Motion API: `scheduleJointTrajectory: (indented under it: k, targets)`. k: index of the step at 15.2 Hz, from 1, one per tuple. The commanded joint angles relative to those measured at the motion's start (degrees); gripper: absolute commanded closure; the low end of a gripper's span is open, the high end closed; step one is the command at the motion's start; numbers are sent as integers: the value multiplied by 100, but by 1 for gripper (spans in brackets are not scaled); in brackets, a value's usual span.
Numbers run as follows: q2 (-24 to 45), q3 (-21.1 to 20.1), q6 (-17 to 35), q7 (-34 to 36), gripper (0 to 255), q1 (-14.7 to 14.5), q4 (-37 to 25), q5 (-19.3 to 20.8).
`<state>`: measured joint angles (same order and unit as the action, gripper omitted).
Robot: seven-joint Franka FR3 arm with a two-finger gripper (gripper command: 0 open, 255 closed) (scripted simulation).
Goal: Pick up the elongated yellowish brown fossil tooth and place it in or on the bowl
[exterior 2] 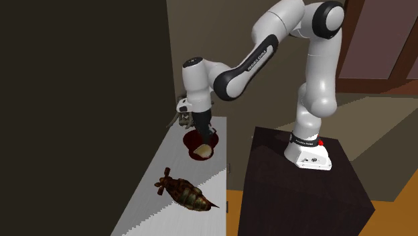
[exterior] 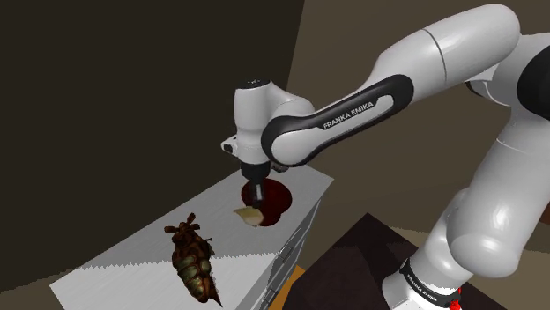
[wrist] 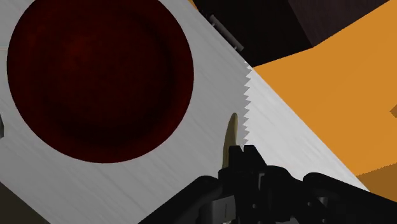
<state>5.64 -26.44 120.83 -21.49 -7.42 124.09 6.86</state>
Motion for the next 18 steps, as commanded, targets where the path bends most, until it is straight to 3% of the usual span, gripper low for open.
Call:
scheduleJointTrajectory:
  k: [1, 9, 10, 11, 12, 13, 14, 15, 16, 18]
  targets:
    - [-27, 113, -44, -252, 255, 138, -36, 10]
    - [140, 619, -116, -1254, 255, 715, -357, 187]
    - [120, 559, -88, -1122, 255, 645, -298, 170]
    - [120, 560, -88, -1122, 0, 644, -298, 170]
    - [-215, 521, 726, -35, 0, 493, 299, 472]
    - [-413, 460, 1423, 1305, 0, 341, 757, 1055]
    - [-468, 371, 1916, 2937, 0, 215, 1045, 1968]
    - [-383, 274, 2106, 4802, 0, 86, 1140, 3144]
    - [-267, 271, 2043, 6008, 0, -75, 1107, 3916]
    - [-117, 340, 2120, 6126, 0, -75, 1076, 4099]
